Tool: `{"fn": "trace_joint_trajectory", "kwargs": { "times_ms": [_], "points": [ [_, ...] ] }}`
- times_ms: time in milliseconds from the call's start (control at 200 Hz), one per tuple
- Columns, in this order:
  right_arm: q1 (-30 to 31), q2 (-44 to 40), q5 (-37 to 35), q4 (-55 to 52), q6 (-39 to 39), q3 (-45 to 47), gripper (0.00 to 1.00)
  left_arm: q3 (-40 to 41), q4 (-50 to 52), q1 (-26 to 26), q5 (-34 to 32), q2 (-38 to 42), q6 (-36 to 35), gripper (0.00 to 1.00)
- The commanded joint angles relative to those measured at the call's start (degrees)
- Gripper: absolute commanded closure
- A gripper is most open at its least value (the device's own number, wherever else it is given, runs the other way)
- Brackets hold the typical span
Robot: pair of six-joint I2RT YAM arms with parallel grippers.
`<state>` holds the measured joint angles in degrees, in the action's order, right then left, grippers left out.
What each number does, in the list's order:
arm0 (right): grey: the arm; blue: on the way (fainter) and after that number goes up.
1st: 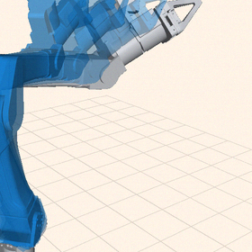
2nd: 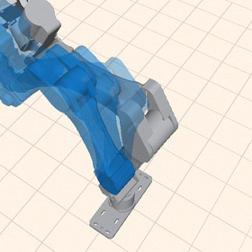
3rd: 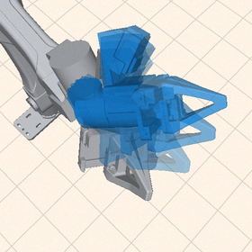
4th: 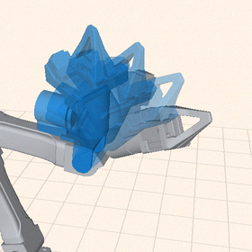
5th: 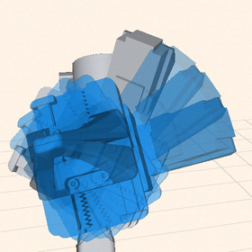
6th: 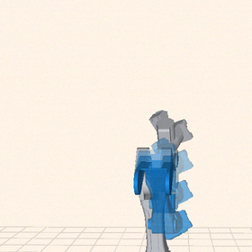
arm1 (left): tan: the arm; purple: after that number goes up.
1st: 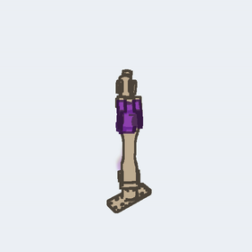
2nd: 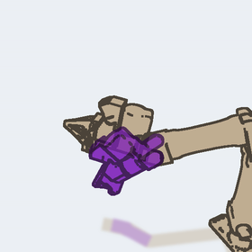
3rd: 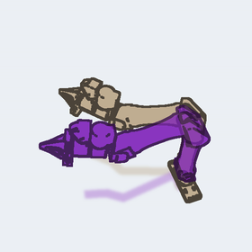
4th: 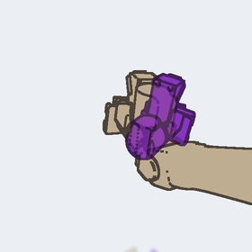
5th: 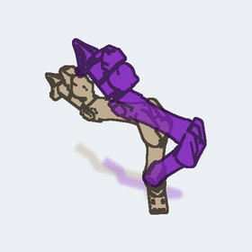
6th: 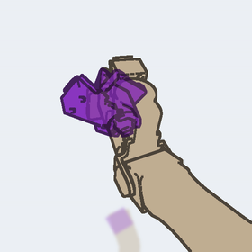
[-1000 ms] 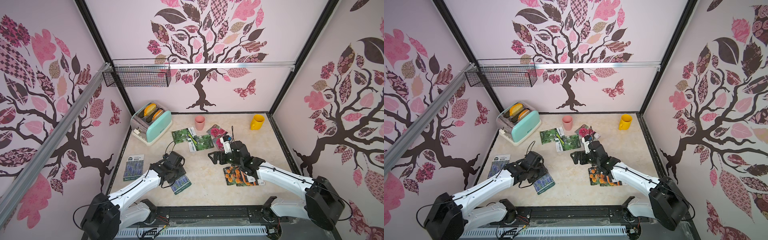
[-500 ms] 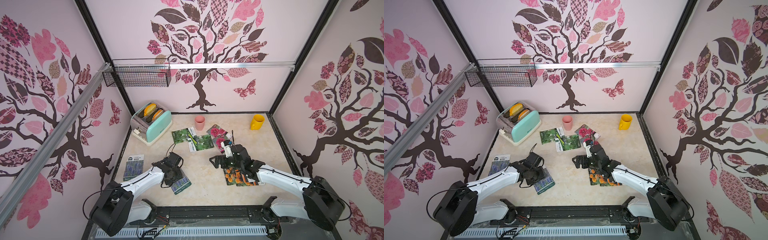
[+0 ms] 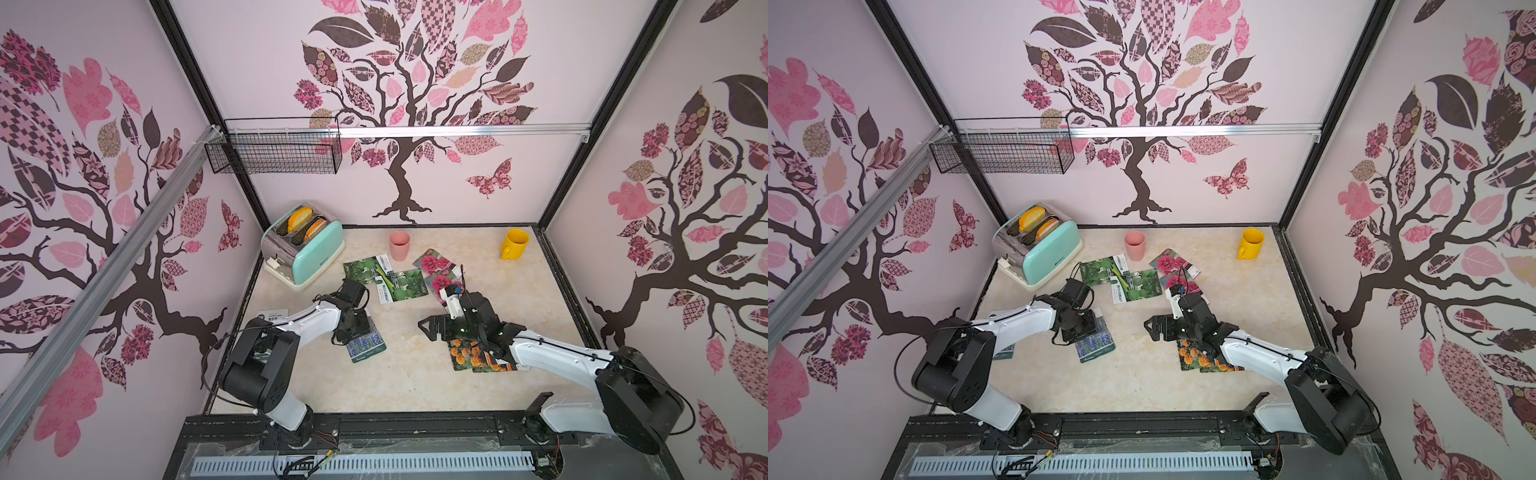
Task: Arrange the seed packets in a row
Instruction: Adjust the seed packet at the center of the board.
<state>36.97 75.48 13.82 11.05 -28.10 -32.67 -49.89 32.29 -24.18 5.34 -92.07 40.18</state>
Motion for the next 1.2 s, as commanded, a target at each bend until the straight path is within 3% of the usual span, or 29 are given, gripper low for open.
{"fn": "trace_joint_trajectory", "kwargs": {
  "times_ms": [0,120,270,615,730,870,1060,1195],
  "points": [
    [-0.20,1.60,2.46,0.89,0.26,-0.64,0.01,-1.32,4.10,0.28,-2.60,-1.75,-4.34,0.47],
    [0.22,3.76,5.80,1.93,-1.14,-1.15,0.05,-5.16,9.26,0.28,-4.55,4.63,-6.60,0.42],
    [3.75,7.41,5.00,3.18,-1.95,-2.73,0.07,-9.84,18.61,1.20,-9.86,14.68,-9.78,0.36],
    [11.98,26.85,6.37,9.05,-5.66,-14.49,0.20,-1.56,19.80,12.63,-2.59,31.42,-8.52,0.37],
    [12.54,33.68,7.65,9.96,-5.92,-19.86,0.24,0.57,19.04,15.81,0.01,34.23,-7.98,0.37],
    [14.96,39.86,8.85,10.35,-6.57,-24.98,0.41,2.19,18.38,18.39,2.35,36.11,-6.38,0.38],
    [18.92,42.97,8.69,10.51,-7.87,-28.69,0.42,3.09,17.46,19.15,3.38,36.69,-4.22,0.38],
    [18.60,40.04,8.69,10.39,-6.26,-27.95,0.40,3.67,16.78,19.14,3.77,35.85,-2.41,0.38]
  ]
}}
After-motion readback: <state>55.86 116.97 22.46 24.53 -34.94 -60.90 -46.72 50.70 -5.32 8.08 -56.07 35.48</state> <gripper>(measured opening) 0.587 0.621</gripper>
